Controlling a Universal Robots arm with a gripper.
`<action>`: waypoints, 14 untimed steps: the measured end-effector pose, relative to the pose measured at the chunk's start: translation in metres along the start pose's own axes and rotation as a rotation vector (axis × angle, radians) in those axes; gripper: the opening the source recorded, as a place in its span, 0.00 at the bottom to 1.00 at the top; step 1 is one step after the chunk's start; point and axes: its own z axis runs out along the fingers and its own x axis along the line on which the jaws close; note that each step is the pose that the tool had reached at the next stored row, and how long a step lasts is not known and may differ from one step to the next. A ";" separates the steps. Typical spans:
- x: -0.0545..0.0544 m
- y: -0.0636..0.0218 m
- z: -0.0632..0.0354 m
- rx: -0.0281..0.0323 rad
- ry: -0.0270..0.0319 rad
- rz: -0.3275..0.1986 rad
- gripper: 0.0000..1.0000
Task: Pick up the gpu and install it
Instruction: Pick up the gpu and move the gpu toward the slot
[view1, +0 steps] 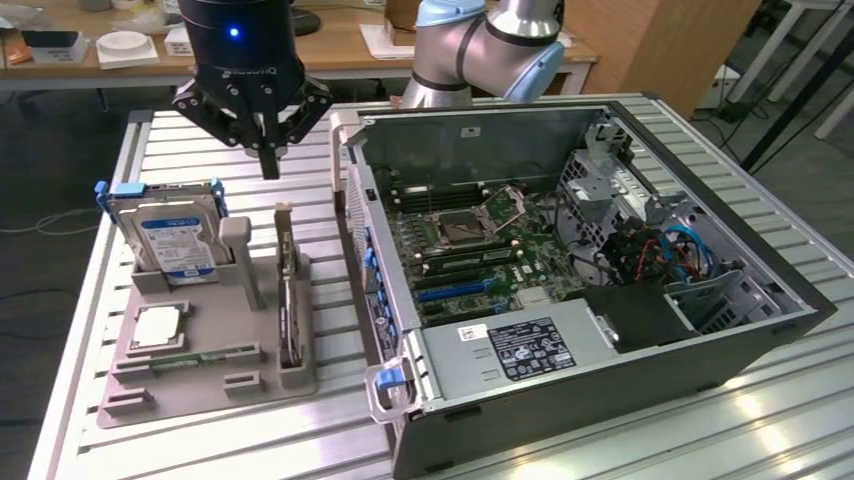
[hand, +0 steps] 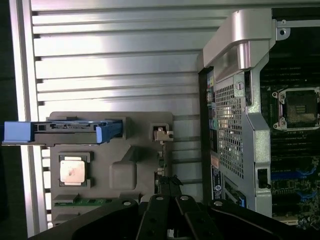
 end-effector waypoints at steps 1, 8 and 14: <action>0.000 0.0000 0.0000 0.0000 -0.0002 0.000 0.11; 0.000 0.0000 0.0000 0.0000 -0.0003 0.000 0.11; 0.000 0.0000 0.0000 0.0000 -0.0003 0.000 0.17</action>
